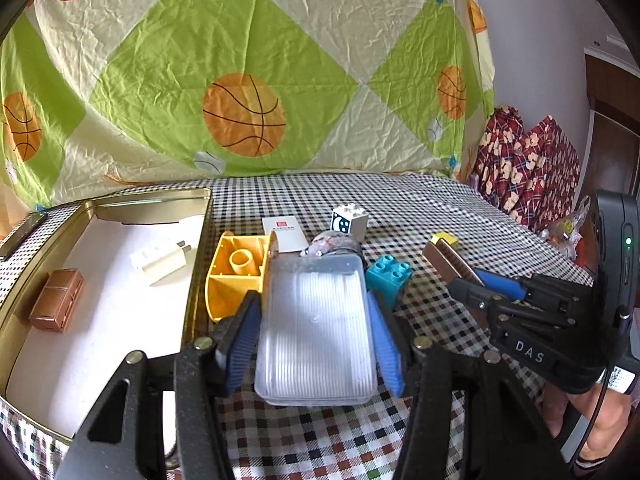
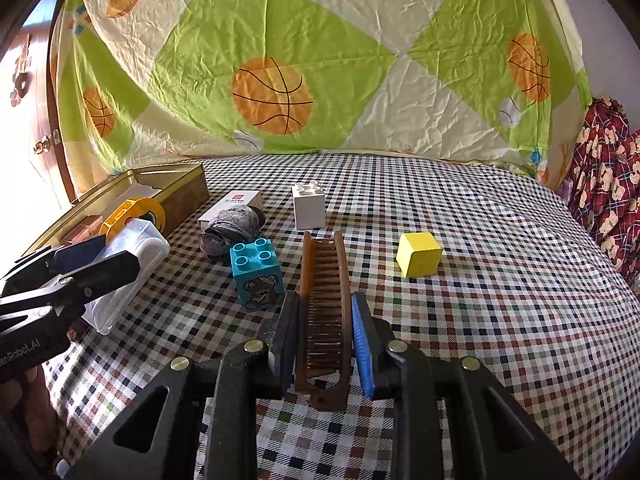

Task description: Organize rigid objects

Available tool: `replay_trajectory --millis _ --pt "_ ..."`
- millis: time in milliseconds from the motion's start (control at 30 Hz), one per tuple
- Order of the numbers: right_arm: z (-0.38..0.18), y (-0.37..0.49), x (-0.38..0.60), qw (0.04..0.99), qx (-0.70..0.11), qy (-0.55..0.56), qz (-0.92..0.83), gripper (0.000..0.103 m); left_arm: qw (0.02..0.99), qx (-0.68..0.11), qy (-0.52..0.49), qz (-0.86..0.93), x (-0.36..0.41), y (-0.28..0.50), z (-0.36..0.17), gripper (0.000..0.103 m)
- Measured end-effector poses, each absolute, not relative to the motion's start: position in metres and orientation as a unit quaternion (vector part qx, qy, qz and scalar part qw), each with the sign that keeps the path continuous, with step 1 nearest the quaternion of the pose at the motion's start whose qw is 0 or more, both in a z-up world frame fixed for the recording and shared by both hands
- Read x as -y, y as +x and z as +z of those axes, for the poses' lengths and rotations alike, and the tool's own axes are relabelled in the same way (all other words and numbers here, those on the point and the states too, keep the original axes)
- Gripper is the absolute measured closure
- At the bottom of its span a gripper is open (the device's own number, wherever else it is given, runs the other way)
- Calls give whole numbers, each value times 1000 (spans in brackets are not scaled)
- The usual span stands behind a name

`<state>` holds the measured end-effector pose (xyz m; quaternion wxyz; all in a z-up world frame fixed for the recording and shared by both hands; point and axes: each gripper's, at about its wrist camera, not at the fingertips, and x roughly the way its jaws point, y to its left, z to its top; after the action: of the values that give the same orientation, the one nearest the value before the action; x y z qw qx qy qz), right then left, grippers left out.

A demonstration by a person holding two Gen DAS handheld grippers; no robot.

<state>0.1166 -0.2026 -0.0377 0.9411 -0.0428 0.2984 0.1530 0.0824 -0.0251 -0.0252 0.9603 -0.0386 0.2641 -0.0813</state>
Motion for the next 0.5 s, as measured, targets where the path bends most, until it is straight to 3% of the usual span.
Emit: replay_trajectory --millis 500 --pt "-33 106 205 951 -263 -41 155 76 975 -208 -52 -63 15 65 -18 50"
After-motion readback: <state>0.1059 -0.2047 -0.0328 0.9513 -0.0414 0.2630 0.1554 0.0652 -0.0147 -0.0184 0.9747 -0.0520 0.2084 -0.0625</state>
